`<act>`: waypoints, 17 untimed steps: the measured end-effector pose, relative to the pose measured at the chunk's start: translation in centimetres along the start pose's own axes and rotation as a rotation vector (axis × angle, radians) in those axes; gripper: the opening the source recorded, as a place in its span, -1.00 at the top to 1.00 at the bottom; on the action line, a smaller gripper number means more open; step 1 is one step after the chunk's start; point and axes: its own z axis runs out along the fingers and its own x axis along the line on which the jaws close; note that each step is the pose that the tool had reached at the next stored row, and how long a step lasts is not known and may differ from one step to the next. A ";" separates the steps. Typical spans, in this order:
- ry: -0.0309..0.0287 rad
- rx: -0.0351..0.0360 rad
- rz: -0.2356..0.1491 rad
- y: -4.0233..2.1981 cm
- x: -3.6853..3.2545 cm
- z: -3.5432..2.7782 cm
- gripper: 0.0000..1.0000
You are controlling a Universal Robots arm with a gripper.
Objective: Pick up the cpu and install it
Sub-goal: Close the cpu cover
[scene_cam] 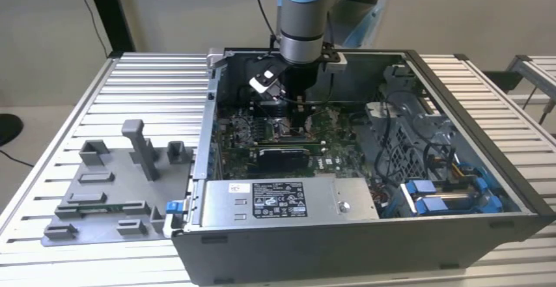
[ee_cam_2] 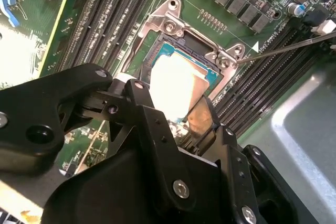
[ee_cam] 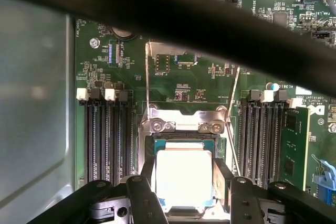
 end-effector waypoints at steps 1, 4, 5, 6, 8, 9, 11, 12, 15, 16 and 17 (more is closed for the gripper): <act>0.0001 -0.0001 0.000 0.00 0.00 0.03 1.00; -0.0001 0.0000 0.000 0.00 0.00 0.11 1.00; -0.0001 0.0000 0.000 0.00 0.00 0.16 1.00; -0.0001 0.0000 0.000 0.00 0.00 0.20 1.00; -0.0003 0.0000 0.000 0.00 -0.01 0.26 1.00; -0.0003 0.0001 0.000 0.00 -0.01 0.28 1.00; -0.0004 0.0001 0.000 0.00 -0.01 0.32 1.00; -0.0005 0.0002 0.000 0.00 -0.01 0.33 1.00; -0.0003 0.0000 0.000 0.00 0.00 0.36 1.00; -0.0003 0.0000 0.000 0.00 0.00 0.36 1.00; -0.0002 0.0000 0.000 0.00 0.00 0.36 1.00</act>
